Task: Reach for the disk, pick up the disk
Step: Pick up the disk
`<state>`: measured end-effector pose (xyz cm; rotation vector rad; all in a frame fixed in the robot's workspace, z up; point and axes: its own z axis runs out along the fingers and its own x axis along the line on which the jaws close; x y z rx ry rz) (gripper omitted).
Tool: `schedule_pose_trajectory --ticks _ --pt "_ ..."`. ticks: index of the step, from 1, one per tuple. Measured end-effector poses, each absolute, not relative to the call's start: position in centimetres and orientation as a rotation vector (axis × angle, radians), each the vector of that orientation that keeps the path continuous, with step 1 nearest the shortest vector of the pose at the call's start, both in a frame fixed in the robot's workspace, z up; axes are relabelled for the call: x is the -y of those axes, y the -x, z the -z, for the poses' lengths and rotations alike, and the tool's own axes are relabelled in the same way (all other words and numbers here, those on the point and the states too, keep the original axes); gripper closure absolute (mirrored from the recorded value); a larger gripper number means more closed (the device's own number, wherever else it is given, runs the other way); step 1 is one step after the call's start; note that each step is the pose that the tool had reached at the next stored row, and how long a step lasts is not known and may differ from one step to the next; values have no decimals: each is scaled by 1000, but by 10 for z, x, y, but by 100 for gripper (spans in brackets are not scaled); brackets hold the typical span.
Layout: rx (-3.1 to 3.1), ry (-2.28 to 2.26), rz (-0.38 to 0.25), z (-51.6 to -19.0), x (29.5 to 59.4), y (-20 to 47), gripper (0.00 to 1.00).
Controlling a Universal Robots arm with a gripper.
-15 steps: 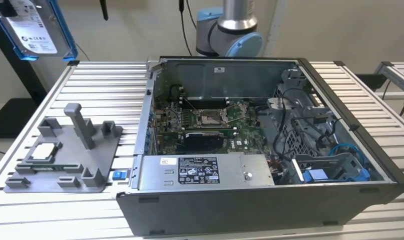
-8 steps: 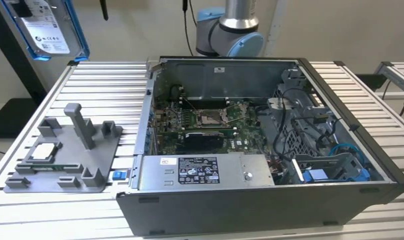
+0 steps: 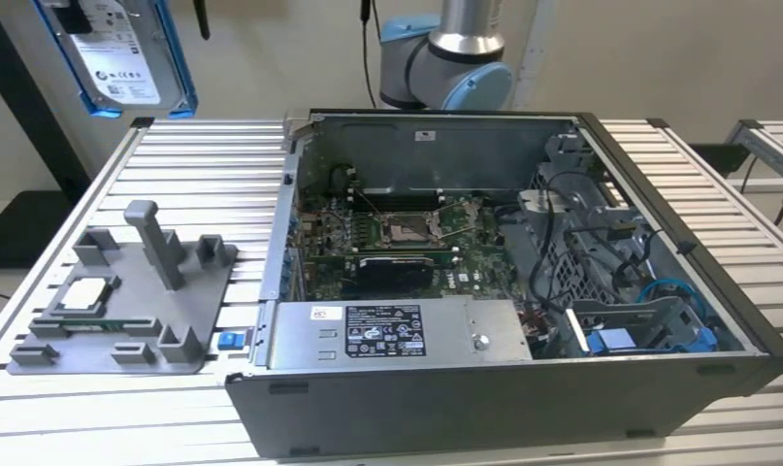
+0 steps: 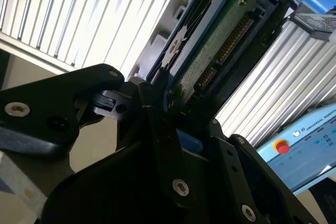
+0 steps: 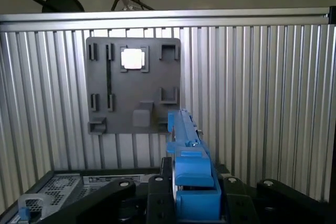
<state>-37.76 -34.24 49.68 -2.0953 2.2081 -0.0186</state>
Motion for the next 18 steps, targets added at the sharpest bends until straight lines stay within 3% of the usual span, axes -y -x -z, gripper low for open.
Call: schedule_pose_trajectory --ticks 18 --pt "-2209 2096 17 -497 342 320 100"
